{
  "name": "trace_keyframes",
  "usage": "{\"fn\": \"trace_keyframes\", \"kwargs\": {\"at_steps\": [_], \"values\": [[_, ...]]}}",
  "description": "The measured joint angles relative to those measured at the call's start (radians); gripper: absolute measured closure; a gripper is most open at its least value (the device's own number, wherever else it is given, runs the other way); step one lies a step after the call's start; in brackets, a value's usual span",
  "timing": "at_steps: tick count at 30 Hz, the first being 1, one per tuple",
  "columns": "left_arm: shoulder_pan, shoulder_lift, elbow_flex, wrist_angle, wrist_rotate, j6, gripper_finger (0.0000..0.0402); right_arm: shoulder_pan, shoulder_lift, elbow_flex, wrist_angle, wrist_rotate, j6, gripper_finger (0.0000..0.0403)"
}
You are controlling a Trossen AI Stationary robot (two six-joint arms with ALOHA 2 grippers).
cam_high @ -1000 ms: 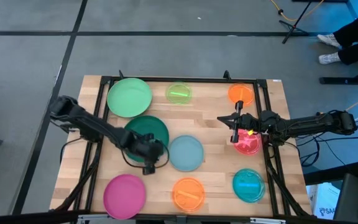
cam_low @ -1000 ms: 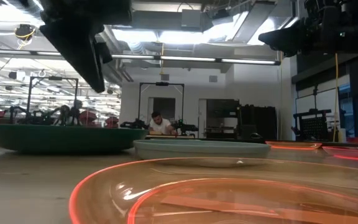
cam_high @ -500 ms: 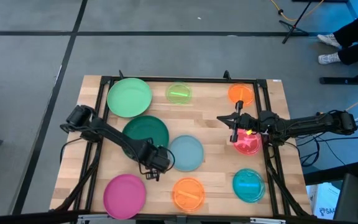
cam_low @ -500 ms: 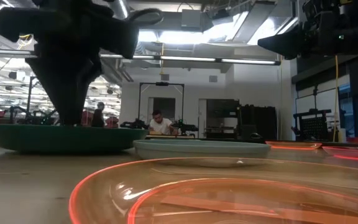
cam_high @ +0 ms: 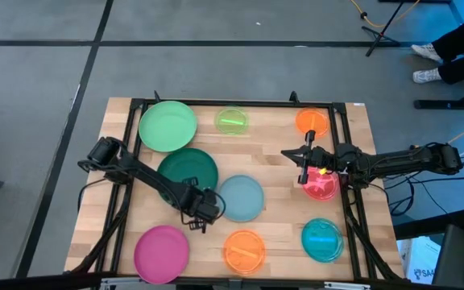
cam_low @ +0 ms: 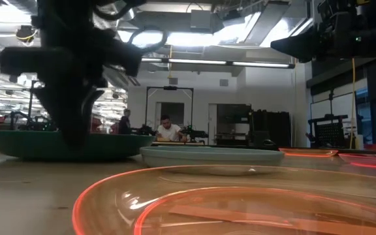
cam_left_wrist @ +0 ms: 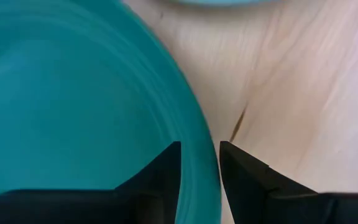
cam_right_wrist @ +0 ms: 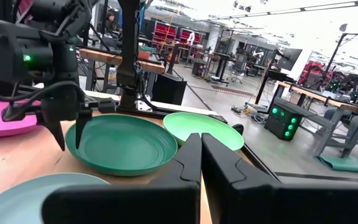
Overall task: Stack plastic plates
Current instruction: Stack the dark green plate on the green plate
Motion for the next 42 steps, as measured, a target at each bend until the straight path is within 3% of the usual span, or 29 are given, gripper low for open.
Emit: {"fn": "trace_keyframes", "kwargs": {"at_steps": [6,14,23,35,42], "values": [[0.000,0.000,-0.028,0.007,-0.045,0.000,0.0313,0.000,0.000,0.000,0.000,0.014,0.000,0.0398],[0.000,0.000,-0.032,0.000,-0.053,0.006,0.0392,0.000,0.000,0.000,0.000,0.016,-0.001,0.0398],[-0.015,-0.023,0.056,-0.094,-0.027,0.034,0.0398,0.000,0.000,0.000,0.000,0.016,-0.001,0.0398],[-0.045,-0.033,0.321,-0.468,-0.243,0.051,0.0400,0.000,0.000,0.000,0.000,0.016,0.000,0.0398],[0.001,-0.135,0.251,-0.540,-0.324,0.061,0.0397,0.000,0.000,0.000,-0.002,0.016,0.000,0.0398]]}}
